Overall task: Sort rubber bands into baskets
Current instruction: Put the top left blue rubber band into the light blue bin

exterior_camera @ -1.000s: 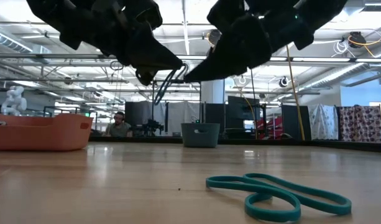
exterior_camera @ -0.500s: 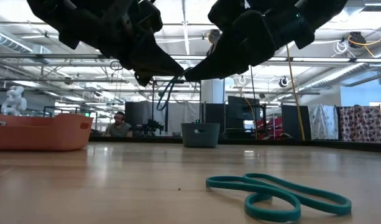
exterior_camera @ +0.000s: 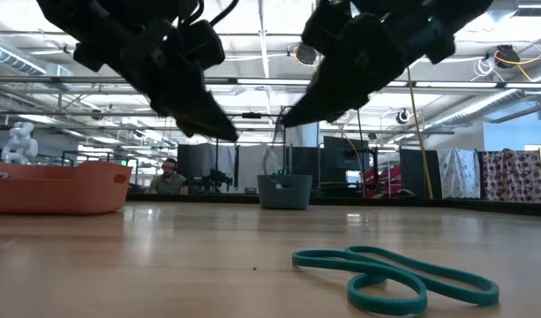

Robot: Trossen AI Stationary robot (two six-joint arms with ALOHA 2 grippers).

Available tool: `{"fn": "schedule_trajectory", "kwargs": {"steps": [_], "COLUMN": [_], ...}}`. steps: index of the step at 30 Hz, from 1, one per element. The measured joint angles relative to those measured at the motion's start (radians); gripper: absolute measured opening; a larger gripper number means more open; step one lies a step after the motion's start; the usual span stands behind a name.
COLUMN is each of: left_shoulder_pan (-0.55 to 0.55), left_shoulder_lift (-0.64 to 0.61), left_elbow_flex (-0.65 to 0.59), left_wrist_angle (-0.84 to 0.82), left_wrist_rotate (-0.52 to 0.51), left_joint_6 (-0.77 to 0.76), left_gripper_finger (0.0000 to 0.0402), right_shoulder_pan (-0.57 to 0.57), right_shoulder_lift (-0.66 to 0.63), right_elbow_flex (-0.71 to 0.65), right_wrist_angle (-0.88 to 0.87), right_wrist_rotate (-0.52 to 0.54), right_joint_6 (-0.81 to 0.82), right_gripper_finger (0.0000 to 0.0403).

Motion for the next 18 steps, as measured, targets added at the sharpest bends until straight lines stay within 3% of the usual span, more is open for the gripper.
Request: {"fn": "schedule_trajectory", "kwargs": {"steps": [6, 9, 18], "left_shoulder_pan": [0.0, -0.001, -0.008], "left_shoulder_lift": [0.0, 0.0, -0.043], "left_elbow_flex": [0.0, 0.0, 0.0], "left_wrist_angle": [-0.126, -0.164, -0.298], "left_wrist_rotate": [-0.039, -0.051, -0.054], "left_joint_6": [-0.045, -0.07, -0.08], "left_gripper_finger": [0.0125, 0.0125, 0.0125], "right_shoulder_pan": [0.052, 0.097, 0.364], "right_shoulder_lift": [-0.12, -0.182, -0.259], "right_elbow_flex": [0.0, 0.0, 0.0], "right_wrist_angle": [-0.21, -0.277, -0.304], "right_wrist_rotate": [-0.001, -0.077, -0.227], "right_joint_6": [0.102, 0.195, 0.649], "right_gripper_finger": [0.0, 0.0, 0.0]}}
